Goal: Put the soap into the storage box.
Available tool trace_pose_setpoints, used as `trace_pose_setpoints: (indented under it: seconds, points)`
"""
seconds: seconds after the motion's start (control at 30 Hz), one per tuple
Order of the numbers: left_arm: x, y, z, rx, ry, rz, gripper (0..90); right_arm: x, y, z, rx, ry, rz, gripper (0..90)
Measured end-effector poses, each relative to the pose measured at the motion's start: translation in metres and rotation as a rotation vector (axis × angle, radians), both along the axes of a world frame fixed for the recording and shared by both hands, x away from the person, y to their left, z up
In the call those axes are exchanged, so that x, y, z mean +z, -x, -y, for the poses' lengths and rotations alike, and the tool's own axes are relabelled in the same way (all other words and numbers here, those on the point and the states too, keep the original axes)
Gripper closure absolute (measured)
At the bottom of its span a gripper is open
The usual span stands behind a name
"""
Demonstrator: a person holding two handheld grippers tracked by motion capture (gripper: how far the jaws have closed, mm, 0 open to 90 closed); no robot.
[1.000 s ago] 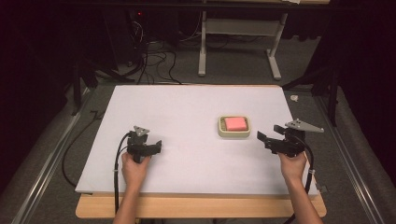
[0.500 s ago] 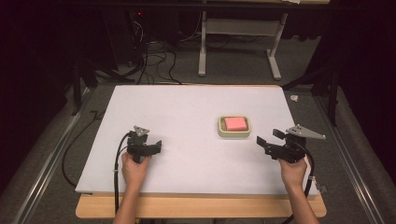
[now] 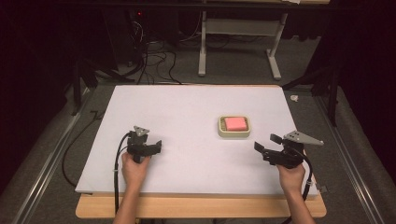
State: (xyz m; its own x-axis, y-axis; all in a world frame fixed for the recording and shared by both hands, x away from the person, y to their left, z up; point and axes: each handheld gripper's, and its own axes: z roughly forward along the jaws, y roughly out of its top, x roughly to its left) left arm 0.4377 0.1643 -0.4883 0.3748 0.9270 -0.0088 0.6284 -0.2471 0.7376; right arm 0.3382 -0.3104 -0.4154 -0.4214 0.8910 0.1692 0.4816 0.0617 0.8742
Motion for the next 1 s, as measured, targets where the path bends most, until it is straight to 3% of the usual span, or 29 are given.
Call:
trace_pose_setpoints:
  seconds: [1.0]
  points:
    - [0.000, 0.000, 0.000, 0.000, 0.000, 0.000, 20.5, -0.021, 0.012, -0.019, 0.058, 0.015, -0.036, 19.5]
